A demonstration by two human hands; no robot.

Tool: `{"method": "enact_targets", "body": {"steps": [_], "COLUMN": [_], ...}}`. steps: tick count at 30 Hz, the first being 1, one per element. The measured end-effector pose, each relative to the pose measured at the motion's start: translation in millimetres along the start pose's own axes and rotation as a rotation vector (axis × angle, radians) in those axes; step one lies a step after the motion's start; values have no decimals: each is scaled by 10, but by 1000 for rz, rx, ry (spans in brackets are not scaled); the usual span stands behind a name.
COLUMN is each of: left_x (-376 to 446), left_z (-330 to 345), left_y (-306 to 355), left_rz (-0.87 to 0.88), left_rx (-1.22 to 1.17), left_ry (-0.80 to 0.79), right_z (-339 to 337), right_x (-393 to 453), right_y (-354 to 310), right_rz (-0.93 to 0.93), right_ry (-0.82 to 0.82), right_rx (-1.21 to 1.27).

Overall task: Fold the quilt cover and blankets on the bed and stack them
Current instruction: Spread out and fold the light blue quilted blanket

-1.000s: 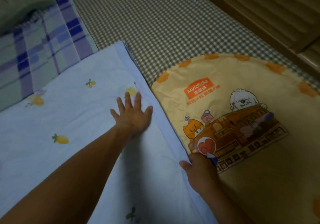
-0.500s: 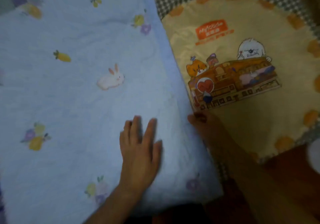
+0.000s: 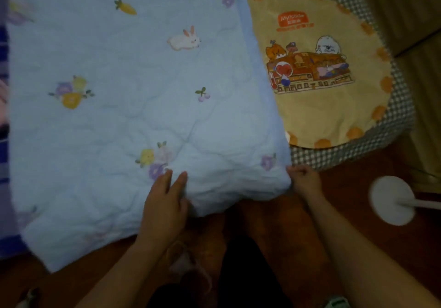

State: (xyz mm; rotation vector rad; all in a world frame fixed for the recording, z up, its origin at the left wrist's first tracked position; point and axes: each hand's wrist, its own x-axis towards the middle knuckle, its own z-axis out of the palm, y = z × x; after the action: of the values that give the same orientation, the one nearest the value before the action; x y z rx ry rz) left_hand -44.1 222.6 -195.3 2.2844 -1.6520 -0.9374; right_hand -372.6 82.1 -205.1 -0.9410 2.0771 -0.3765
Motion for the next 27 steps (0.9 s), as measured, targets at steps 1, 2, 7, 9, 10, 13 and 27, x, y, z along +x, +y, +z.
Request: {"method": "enact_targets", "body": {"steps": [1, 2, 7, 9, 10, 13, 27], "left_x": [-248, -504, -1439, -1551, -1568, -1471, -514], "left_z": [-29, -70, -34, 53, 98, 213, 460], "left_y": [-155, -287, -759, -736, -692, -449, 1068], "left_rz": [-124, -230, -540, -560, -553, -490, -376], "left_rx": [-100, -174, -334, -359, -362, -396, -602], "left_ry": [-21, -55, -235, -258, -257, -223, -270], "right_z": [-10, -14, 140, 159, 149, 88, -100], "right_x": [-36, -91, -378, -247, -170, 17, 205], "right_y": [118, 217, 423, 410, 383, 295, 218], "right_rz": [55, 88, 27, -171, -224, -280, -306], "right_ry": [41, 77, -28, 46, 69, -5, -254], "right_rx": [40, 63, 70, -93, -139, -124, 17]}}
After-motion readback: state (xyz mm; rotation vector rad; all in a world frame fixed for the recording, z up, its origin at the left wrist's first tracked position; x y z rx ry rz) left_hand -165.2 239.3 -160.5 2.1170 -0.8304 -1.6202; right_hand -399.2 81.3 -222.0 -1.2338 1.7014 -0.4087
